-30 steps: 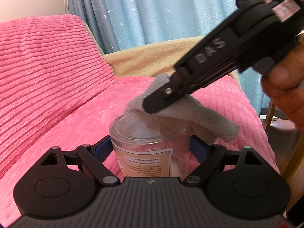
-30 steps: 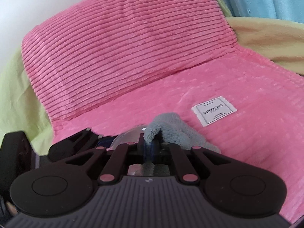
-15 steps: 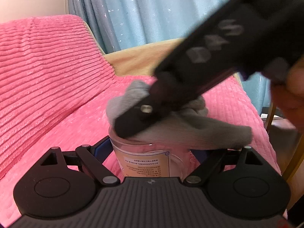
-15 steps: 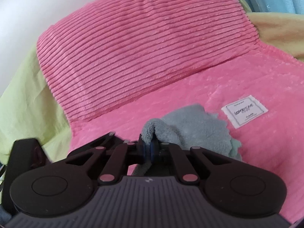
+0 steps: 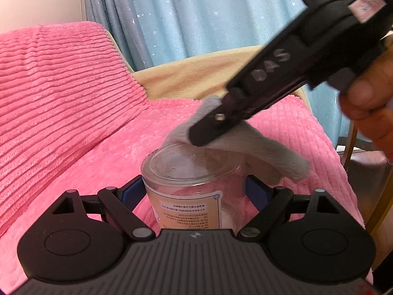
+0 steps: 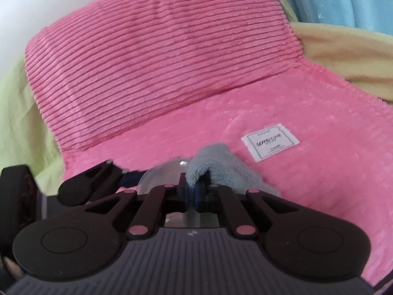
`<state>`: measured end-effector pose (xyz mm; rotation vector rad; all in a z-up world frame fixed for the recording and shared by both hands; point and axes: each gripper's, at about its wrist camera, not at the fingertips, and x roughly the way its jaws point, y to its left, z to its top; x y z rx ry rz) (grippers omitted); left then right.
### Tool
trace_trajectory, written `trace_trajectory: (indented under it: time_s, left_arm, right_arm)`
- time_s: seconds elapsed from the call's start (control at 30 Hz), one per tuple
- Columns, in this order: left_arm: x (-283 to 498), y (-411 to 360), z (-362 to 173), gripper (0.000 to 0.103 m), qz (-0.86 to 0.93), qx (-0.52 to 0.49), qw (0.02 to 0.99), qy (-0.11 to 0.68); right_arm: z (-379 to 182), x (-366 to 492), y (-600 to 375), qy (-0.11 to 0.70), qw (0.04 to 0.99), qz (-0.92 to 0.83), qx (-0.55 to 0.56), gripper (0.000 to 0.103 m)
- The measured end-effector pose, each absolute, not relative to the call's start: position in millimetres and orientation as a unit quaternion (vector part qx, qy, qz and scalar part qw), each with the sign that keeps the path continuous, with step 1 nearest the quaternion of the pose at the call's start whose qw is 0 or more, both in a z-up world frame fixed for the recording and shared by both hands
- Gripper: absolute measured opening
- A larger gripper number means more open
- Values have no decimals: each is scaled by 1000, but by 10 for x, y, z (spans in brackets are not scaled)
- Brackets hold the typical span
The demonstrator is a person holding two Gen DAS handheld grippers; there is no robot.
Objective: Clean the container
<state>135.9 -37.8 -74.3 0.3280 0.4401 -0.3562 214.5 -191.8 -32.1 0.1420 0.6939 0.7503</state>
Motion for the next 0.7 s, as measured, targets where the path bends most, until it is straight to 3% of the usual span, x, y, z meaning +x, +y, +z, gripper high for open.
trace_trajectory:
  time_s: [0.7]
  left_arm:
    - [1430, -169, -762, 87, -184, 156, 946, 217]
  right_arm:
    - [-422, 2292, -1670, 310, 862, 384, 118, 2]
